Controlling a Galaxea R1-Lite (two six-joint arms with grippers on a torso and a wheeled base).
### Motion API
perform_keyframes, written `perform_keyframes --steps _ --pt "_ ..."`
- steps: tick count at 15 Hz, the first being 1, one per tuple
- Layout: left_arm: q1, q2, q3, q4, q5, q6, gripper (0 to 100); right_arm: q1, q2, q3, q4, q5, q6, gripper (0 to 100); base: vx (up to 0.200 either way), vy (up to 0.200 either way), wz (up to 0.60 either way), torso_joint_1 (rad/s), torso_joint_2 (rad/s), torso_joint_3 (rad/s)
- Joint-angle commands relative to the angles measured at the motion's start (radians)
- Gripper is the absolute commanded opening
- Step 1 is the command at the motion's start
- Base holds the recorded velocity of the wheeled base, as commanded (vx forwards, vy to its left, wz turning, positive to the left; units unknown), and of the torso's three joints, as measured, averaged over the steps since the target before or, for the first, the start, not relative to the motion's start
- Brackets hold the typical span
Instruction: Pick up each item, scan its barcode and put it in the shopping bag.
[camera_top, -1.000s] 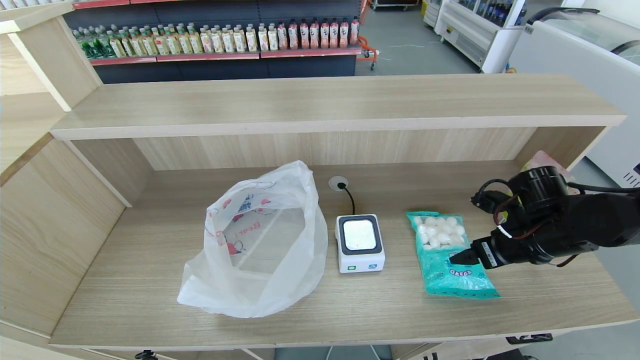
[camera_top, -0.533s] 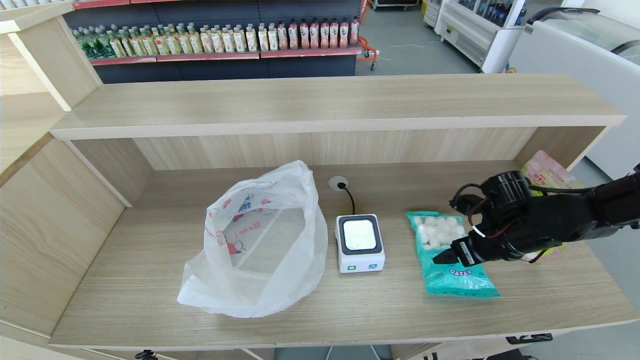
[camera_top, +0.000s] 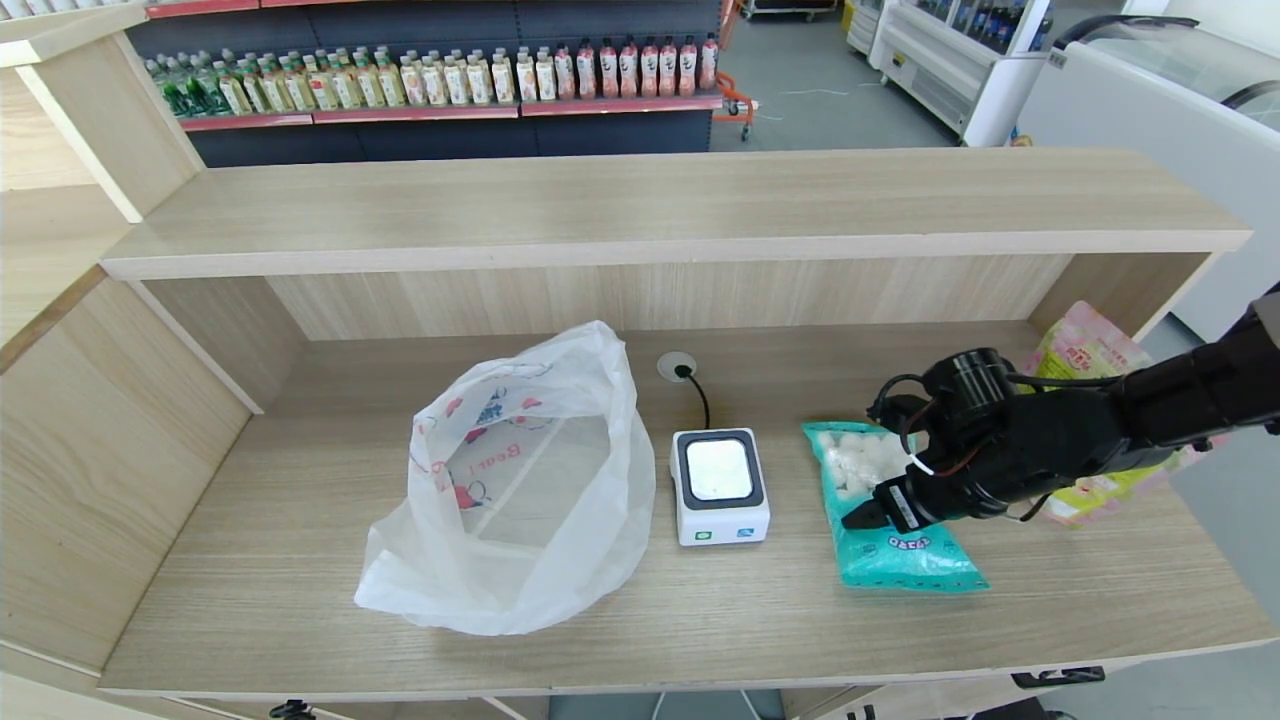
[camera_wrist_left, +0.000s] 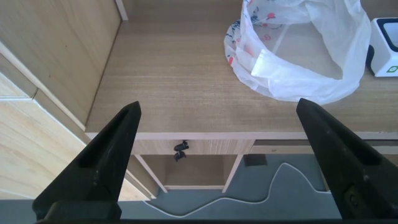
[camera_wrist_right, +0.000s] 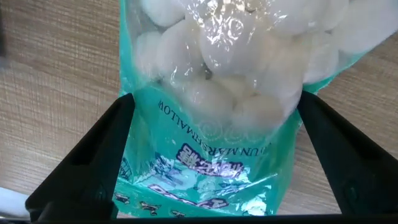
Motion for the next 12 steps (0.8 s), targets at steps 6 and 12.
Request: perform_keyframes --steps 6,12 --pt "0.001 0.0 -0.001 0.0 0.0 0.0 100 -0.001 -0.022 0.004 0.04 -0.002 0.002 0 0.0 0.0 0.0 0.0 0.0 0.0" --pt "0.001 0.0 -0.001 0.0 0.0 0.0 100 -0.001 -0.088 0.013 0.135 0.004 -0.024 0 0.0 0.0 0.0 0.0 0.0 0.0"
